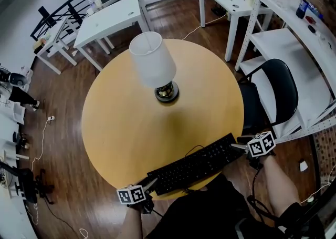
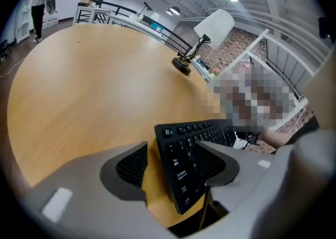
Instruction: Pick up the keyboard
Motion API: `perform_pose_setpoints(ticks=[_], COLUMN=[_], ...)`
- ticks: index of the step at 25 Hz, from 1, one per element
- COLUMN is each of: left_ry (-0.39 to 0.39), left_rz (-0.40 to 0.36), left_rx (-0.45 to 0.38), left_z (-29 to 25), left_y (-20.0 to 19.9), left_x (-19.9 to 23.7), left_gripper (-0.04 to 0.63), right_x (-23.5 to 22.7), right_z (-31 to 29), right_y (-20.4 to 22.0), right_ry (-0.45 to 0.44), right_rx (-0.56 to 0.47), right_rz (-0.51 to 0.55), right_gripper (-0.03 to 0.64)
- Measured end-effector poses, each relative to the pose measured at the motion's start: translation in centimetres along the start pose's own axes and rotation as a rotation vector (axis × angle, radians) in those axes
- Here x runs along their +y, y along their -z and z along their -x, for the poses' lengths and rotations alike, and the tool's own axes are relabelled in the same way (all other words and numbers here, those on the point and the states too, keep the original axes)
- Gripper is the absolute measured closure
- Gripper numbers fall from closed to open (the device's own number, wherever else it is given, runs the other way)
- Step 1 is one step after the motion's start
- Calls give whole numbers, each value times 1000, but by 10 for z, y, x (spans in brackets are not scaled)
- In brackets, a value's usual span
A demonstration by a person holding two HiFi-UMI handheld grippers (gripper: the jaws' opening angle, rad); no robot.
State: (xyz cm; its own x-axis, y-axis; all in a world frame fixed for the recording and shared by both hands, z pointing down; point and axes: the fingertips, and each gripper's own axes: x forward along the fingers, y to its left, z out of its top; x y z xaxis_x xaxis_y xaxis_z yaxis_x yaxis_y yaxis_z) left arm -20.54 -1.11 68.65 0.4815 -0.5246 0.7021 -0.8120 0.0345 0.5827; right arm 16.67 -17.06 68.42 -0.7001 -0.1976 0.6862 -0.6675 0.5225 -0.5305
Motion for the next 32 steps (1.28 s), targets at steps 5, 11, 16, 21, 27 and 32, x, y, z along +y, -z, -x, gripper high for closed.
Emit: perform_pose_setpoints(ticks=[5,11,16,21,27,32], left_ry=[42,72,72,36,51,33], left_rz=[1,-42,-34,-103,-119,-91], left_rx=[28,88,81,113,129,110], left_z=[1,-6,-5,-8,-31,-21], left_y=[4,9,11,11,5,4], left_x=[-3,-14,-14,-13,-14,-6], left_gripper=[316,316,322,355,380,380], right_x=[2,4,8,6,-8,0], right_z=[-6,-6,-9,-10,4,-7], right_y=[3,1,1,1,-3,-11], right_ry=[-36,-118,-173,-226,-248,-271], right_rx=[17,41,69,104,118,111], right_rz=[-28,-66,-86,-106,-142,-132], right_gripper=[385,394,402,436,438,447])
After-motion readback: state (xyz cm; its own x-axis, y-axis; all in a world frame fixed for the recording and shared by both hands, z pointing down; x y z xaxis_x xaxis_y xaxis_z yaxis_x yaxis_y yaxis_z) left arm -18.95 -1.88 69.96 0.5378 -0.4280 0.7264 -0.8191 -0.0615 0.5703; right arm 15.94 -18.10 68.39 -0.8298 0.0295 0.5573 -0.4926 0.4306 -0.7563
